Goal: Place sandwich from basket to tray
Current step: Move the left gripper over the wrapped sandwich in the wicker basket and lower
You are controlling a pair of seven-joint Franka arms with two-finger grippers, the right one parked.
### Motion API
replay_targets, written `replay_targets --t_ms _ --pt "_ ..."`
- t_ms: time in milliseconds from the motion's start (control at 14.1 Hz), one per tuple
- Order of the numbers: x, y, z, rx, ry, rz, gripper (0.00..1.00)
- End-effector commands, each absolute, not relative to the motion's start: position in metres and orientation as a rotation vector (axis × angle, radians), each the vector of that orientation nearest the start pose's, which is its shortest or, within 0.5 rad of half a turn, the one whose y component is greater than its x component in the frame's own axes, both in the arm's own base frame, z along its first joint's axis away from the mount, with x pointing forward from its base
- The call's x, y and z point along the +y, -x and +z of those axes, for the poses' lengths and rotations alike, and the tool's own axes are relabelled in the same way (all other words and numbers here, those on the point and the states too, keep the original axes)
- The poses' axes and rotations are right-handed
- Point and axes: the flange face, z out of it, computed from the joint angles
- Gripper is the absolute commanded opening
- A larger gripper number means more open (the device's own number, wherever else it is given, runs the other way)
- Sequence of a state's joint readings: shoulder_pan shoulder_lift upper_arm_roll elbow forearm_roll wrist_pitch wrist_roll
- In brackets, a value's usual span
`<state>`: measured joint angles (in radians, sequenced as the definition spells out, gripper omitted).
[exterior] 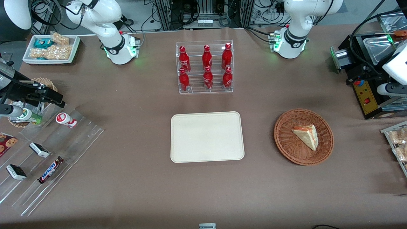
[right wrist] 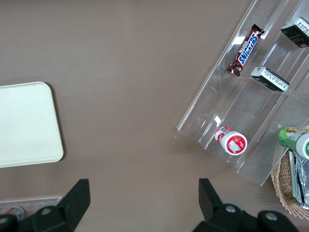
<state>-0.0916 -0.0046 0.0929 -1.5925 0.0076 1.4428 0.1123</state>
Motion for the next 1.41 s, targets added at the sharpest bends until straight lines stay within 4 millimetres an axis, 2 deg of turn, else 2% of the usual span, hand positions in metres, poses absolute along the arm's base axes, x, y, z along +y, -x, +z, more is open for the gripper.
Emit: replay_targets --t_ms 0,141,283,495,707,919,1061,1202,1343 --pt "0.002 -0.542 0.554 0.153 3.117 0.236 1.00" --pt "0.001 -0.545 0.505 0.153 3.119 0.198 1.00" --pt "0.000 -0.543 0.452 0.079 3.121 0.130 1.00" --pt "-0.001 -0.534 0.393 -0.010 3.124 0.005 1.00" --pt "0.000 -0.537 0.364 -0.307 3.110 -0.058 1.00" --pt "-0.005 -0.544 0.350 -0.637 3.048 -0.081 1.00" --pt "-0.017 -0.550 0.336 -0.925 2.979 -0.096 1.00" --pt "-0.022 -0.556 0.321 -1.264 2.868 -0.131 1.00" --pt "-0.024 -0.560 0.307 -1.405 2.809 -0.143 1.00"
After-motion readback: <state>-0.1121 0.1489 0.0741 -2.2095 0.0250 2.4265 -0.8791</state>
